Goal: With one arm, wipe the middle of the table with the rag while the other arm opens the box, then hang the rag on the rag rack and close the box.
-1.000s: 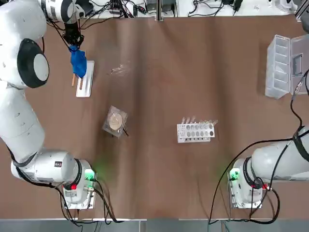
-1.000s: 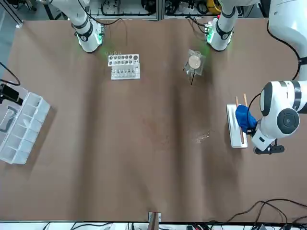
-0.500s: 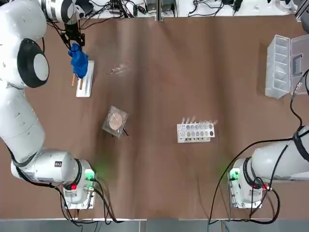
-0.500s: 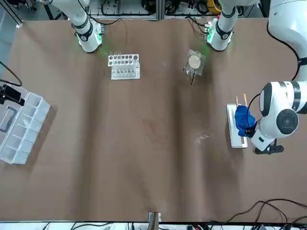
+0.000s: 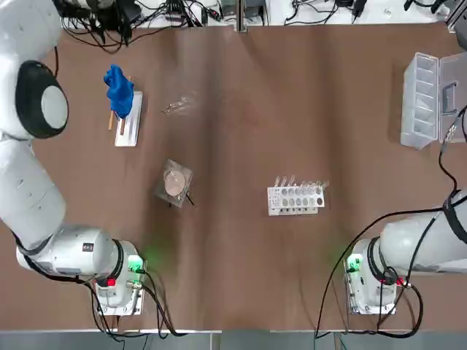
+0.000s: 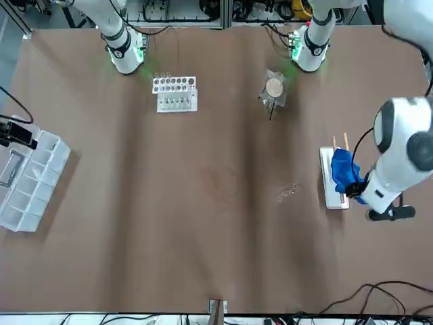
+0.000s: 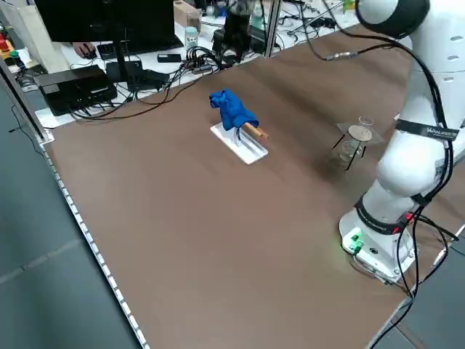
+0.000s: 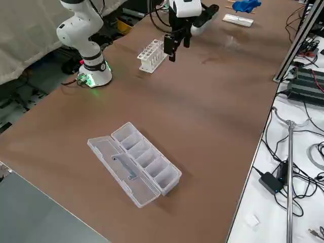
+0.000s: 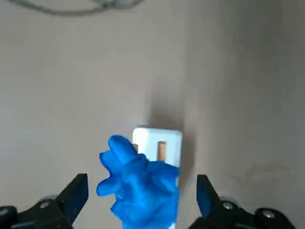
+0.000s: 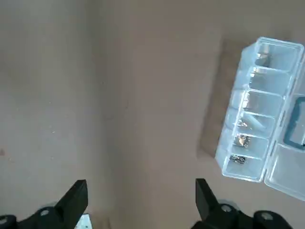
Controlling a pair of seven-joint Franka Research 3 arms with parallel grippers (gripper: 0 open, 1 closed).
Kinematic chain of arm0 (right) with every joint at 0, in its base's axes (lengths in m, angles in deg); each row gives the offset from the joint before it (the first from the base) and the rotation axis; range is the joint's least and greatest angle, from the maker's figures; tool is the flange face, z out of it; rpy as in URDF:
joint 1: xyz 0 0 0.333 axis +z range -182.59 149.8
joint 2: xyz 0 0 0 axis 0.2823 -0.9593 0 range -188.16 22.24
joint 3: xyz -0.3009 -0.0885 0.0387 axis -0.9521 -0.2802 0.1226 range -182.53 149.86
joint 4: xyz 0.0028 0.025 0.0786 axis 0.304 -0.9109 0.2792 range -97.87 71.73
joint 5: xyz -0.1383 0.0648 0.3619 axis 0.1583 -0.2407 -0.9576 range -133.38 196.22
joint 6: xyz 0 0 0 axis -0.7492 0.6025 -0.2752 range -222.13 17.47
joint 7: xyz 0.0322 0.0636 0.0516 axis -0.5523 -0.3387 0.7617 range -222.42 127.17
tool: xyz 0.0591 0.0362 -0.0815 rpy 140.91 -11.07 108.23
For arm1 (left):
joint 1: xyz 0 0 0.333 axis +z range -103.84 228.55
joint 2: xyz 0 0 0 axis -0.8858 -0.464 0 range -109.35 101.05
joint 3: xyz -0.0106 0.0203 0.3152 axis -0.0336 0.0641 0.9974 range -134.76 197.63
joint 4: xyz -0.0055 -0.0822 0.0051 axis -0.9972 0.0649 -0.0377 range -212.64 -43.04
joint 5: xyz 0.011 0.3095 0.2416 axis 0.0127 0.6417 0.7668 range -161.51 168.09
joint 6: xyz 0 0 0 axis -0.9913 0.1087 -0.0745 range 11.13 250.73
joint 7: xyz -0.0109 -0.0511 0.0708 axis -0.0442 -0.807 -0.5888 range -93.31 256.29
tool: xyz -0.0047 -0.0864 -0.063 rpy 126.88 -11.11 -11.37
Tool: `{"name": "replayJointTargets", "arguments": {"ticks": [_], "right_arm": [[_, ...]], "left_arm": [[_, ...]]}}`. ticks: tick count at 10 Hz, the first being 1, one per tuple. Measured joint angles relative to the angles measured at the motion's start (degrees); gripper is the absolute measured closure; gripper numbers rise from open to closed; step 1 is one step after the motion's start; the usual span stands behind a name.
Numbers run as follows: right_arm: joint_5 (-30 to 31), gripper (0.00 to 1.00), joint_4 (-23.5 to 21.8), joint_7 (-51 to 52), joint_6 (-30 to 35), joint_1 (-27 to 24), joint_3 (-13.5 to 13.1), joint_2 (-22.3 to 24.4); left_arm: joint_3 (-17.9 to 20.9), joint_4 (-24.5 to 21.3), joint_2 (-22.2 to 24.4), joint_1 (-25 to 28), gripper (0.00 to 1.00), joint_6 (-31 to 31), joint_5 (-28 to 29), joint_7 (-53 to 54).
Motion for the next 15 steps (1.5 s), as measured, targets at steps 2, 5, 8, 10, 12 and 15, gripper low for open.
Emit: {"name": "replayJointTargets", "arguments": {"ticks": [2,5,8,10,12,15], "right_arm": [[0.57,0.14,-0.09,4.44,1.04,-8.18,-0.38,0.0],[0.51,0.65,-0.53,22.41,1.1,-24.4,-0.89,-0.66],[-2.15,0.97,-1.35,38.2,-3.39,-36.8,-0.83,-6.03],[-8.97,0.99,-1.72,51.08,-7.46,-45.32,-0.82,-12.53],[-15.18,0.99,-1.05,61.35,-9.46,-51.95,-0.68,-20.1],[-24.89,0.99,3.8,68.32,-9.73,-54.18,-0.04,-31.02]], "left_arm": [[-0.02,0.84,6.65,0.28,0.0,-3.81,-6.99,0.88],[0.12,0.75,14.31,0.73,0.0,-13.0,-11.91,5.75],[0.12,0.32,17.22,1.07,0.0,-15.77,-12.43,7.92],[-0.13,0.1,17.31,-0.23,0.0,-15.84,-11.95,7.76],[-0.22,-0.48,17.23,-0.31,0.0,-15.81,-11.38,7.79],[-0.22,-1.53,16.86,-0.03,0.0,-15.8,-11.32,8.14]]}}
